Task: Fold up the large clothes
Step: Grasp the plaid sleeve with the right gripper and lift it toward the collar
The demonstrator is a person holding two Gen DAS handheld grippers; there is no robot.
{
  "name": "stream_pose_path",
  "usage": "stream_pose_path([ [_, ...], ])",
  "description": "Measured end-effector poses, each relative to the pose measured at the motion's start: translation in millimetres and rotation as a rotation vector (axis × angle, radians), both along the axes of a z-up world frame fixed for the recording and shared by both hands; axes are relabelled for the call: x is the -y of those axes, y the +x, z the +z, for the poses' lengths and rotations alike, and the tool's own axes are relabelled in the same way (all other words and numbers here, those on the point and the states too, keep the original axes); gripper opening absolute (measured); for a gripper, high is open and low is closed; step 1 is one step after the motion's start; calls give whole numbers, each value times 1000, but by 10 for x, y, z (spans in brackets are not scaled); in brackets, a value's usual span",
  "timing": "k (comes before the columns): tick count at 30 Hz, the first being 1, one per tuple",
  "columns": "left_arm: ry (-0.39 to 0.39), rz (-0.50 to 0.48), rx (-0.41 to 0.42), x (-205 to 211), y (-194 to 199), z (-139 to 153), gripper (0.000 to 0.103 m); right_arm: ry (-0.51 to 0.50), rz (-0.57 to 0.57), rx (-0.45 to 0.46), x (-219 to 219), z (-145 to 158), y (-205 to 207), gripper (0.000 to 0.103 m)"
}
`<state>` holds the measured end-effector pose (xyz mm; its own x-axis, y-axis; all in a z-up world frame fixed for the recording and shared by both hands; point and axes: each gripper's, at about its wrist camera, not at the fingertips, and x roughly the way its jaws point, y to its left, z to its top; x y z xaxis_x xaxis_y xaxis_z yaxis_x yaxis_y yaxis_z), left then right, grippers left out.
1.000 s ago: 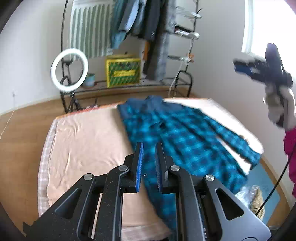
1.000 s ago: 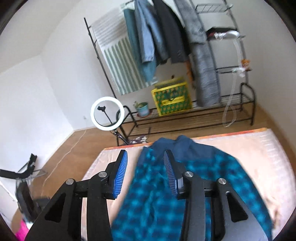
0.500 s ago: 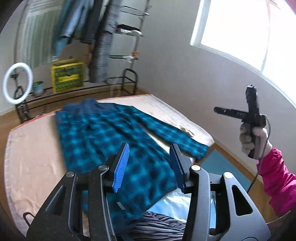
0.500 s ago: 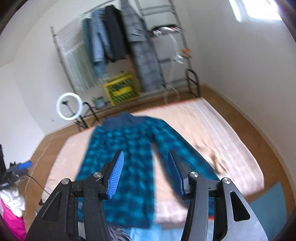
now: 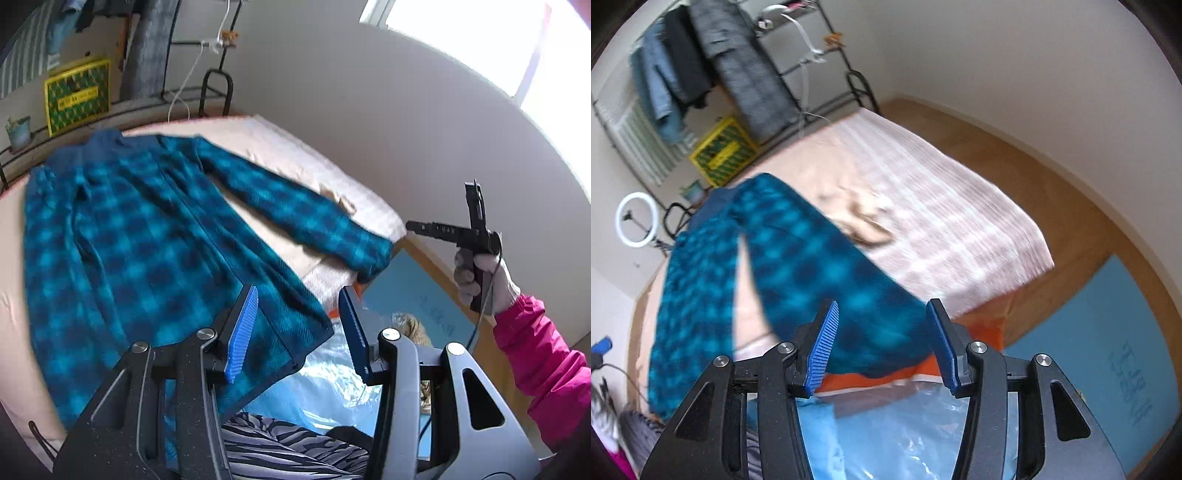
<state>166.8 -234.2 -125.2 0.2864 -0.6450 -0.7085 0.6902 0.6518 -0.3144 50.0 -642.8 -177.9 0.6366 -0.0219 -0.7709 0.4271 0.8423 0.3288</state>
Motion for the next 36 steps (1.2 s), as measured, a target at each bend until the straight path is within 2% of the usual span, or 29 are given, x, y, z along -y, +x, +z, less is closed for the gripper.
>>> stream_pose_path([
  [5, 43, 6, -27, 110, 55, -233, 47, 29, 14, -38, 155, -309, 88, 48],
  [12, 73, 37, -35, 102, 175, -378, 47, -5, 37, -128, 205, -529, 268, 47],
  [13, 77, 42, -33, 84, 184, -382, 47, -18, 39, -145, 193, -557, 271, 44],
  [15, 83, 49, -28, 54, 207, -390, 46, -18, 72, -160, 168, -582, 276, 16],
  [18, 89, 60, -33, 25, 242, -421, 46, -46, 124, -172, 54, -570, 282, 5],
  [20, 87, 66, -42, 12, 266, -446, 47, -66, 143, -172, -14, -532, 280, 3],
  [24, 83, 64, -48, 21, 276, -476, 47, -54, 138, -109, -51, -332, 219, 3],
  [28, 72, 53, -51, 44, 261, -487, 47, 5, 142, -24, -131, -52, 123, 2],
  [33, 57, 67, -68, 23, 307, -518, 47, 100, 201, 116, -510, 326, 127, 2],
  [36, 40, 89, -88, -27, 373, -535, 47, 110, 295, 176, -942, 541, 197, 2],
])
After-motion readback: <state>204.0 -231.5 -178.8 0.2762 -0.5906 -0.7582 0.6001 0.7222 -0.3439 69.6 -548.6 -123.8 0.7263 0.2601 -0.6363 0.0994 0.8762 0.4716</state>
